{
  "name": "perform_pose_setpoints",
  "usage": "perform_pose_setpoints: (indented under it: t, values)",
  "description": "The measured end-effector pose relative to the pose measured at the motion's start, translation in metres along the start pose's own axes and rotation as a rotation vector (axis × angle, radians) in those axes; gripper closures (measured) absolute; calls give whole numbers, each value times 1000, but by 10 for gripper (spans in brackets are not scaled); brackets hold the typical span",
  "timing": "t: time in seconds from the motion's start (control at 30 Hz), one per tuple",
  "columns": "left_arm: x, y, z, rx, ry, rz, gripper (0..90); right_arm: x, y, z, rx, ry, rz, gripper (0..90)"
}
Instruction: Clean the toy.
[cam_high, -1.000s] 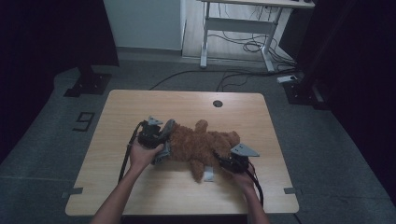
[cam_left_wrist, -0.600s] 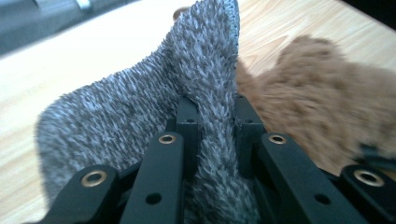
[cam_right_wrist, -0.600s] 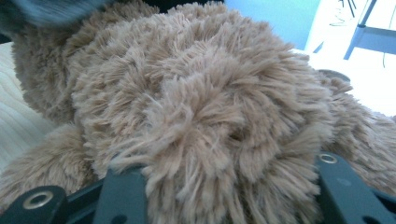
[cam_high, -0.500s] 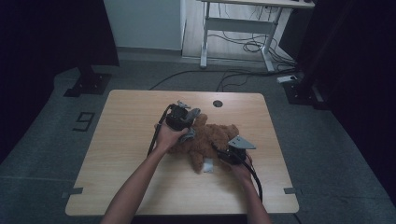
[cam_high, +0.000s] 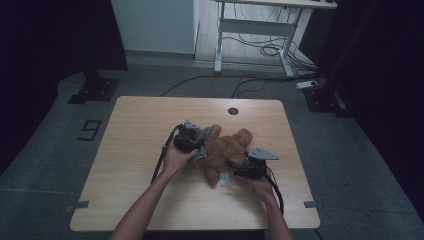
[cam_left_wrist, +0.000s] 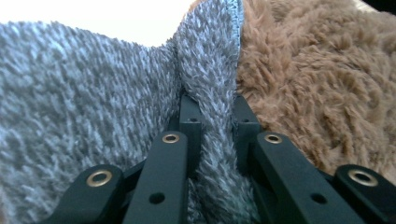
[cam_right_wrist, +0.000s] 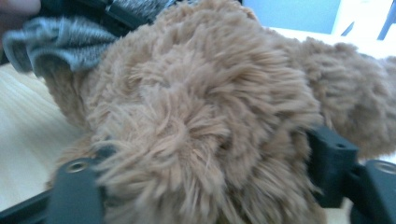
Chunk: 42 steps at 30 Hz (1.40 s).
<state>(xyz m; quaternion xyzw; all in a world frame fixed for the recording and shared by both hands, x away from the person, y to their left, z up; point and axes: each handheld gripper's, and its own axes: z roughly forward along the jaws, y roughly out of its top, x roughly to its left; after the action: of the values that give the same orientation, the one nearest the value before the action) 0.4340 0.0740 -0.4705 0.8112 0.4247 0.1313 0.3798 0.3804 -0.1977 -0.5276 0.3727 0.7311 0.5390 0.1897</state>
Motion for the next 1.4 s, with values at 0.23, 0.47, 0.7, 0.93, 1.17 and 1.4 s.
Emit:
perform_pose_setpoints:
  t: [0.23, 0.47, 0.7, 0.93, 1.17, 1.4]
  values:
    - [-14, -19, -12, -41, -2, 36, 796, -3, 9, -27, -40, 24, 69, 162]
    - [-20, -40, -26, -94, -57, 16, 796, -4, 17, -23, -18, 41, 113, 130]
    - [-20, -52, -32, -122, -89, -6, 795, -3, 10, -1, 79, 126, 176, 97]
    - [-21, -62, -40, -152, -119, -36, 791, 8, 0, -5, 96, 131, 114, 388]
    - [-28, -50, -58, -152, -137, -40, 787, 11, -13, -14, 77, 145, 75, 458]
    - [-62, -5, -70, -205, -134, 56, 785, 11, -15, -15, 72, 146, 63, 494]
